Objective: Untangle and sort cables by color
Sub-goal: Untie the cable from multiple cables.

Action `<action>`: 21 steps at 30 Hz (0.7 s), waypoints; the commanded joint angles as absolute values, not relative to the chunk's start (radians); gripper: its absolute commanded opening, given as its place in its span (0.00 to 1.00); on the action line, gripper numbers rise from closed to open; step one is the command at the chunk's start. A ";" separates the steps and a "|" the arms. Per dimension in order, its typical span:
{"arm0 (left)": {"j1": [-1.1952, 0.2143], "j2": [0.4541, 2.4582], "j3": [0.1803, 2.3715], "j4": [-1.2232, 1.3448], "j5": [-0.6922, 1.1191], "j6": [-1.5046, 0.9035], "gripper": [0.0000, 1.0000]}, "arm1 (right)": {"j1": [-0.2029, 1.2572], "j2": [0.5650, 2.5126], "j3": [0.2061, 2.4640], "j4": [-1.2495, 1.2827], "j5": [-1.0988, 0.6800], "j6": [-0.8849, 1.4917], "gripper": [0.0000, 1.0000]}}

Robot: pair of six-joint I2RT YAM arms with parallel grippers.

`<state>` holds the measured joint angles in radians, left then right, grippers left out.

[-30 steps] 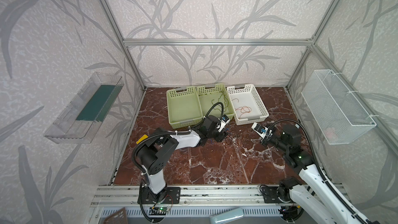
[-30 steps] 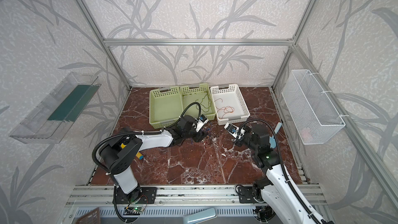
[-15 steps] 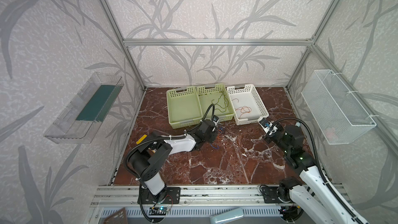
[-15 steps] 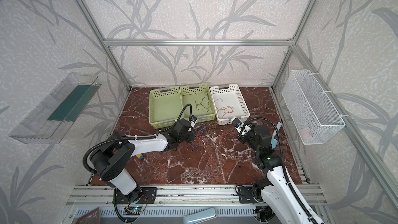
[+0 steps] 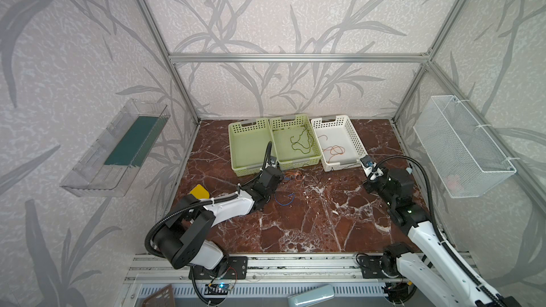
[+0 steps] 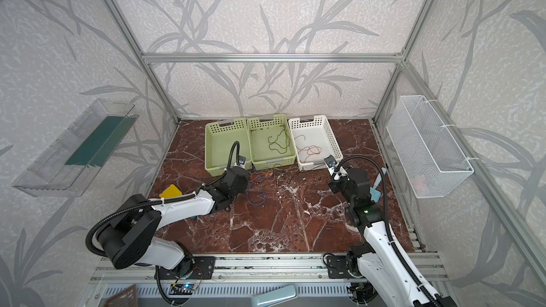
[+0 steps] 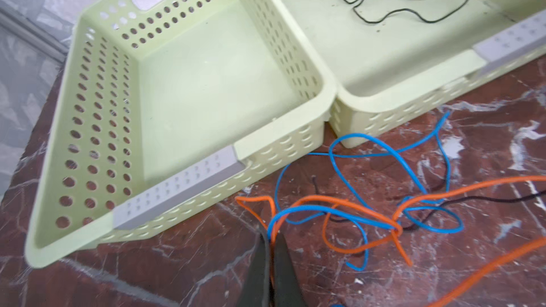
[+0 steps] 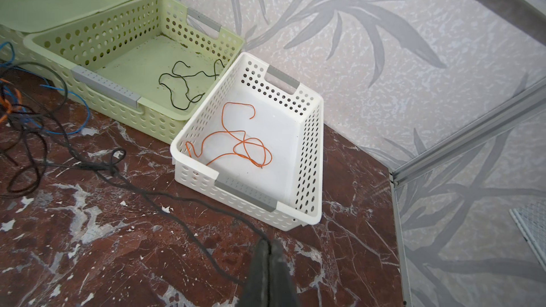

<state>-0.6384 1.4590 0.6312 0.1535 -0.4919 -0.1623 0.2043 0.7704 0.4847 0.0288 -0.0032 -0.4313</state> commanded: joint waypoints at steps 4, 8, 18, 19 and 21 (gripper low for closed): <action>-0.613 1.418 0.605 0.115 -0.550 -0.213 0.00 | 0.178 0.770 0.479 0.015 0.068 -0.388 0.00; -0.612 1.414 0.608 0.095 -0.589 -0.215 0.00 | 0.177 0.778 0.488 0.005 0.086 -0.388 0.00; -0.611 1.394 0.597 0.115 -0.565 -0.203 0.00 | 0.089 0.746 0.481 -0.012 0.105 -0.377 0.00; -0.611 1.387 0.595 0.126 -0.526 -0.188 0.00 | 0.089 0.739 0.473 0.001 0.047 -0.393 0.00; -0.612 1.369 0.584 0.176 -0.403 -0.133 0.02 | 0.089 0.729 0.456 0.034 -0.119 -0.427 0.00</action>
<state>-0.6140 1.4105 0.5987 0.1318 -0.5133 -0.1722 0.0910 0.7502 0.4786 -0.0170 0.0502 -0.3958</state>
